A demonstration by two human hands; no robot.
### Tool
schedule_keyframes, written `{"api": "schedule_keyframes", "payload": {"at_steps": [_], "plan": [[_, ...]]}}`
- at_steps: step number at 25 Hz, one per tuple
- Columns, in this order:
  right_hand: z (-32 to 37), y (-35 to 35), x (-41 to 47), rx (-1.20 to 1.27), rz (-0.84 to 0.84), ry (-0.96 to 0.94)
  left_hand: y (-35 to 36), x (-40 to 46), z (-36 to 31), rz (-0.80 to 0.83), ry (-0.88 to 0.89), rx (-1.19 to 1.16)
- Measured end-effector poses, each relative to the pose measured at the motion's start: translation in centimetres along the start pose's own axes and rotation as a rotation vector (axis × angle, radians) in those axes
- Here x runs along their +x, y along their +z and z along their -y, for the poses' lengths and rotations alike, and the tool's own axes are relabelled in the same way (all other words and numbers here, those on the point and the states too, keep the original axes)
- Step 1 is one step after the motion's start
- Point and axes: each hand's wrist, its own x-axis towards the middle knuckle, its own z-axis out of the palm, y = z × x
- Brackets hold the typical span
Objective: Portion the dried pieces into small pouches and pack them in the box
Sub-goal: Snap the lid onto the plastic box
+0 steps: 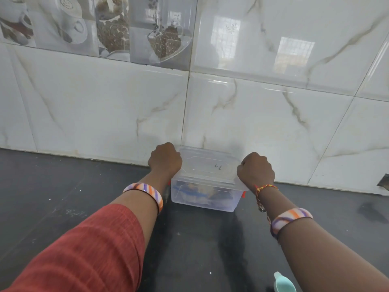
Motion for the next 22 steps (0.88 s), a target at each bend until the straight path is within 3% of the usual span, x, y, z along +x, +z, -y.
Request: {"api": "schedule_keyframes", "payload": {"at_steps": [3,5,7,9,11,13,14,16,18,22], "plan": [[0.1,0.6,0.0,-0.072,0.009,-0.055,0.6,1.0,0.7,0.004,-0.12,-0.233],[-0.5,0.3,-0.1,-0.003,0.001,-0.007,0.3,0.0,0.9,0.066,-0.317,-0.562],[-1.6,0.0,-0.8,0.226,0.069,0.127,-0.1,-1.6,1.5,0.293,-0.521,-0.917],[-2.6,-0.1,-1.8,0.594,0.32,0.396,-0.7,-2.4,2.0,0.449,-0.548,-1.005],[-3.5,0.2,-2.3,0.932,0.532,0.582,-0.9,-1.8,2.3,0.401,-0.541,-1.053],[-3.7,0.5,-1.5,1.084,0.421,0.626,-0.7,-0.8,2.1,0.178,-0.528,-0.866],[-3.4,0.5,-1.1,1.0,0.309,0.581,-0.9,-1.0,1.5,0.06,-0.467,-0.668],[-2.4,0.3,-0.6,0.56,0.095,0.402,-0.8,-1.5,0.3,-0.05,-0.307,-0.385],[-1.0,-0.1,-1.0,0.261,0.029,0.285,-0.7,-1.9,-0.2,-0.074,-0.241,-0.279],[0.1,-0.3,-1.4,-0.025,0.003,0.117,-0.2,-1.9,-0.5,-0.138,-0.08,-0.039]]}}
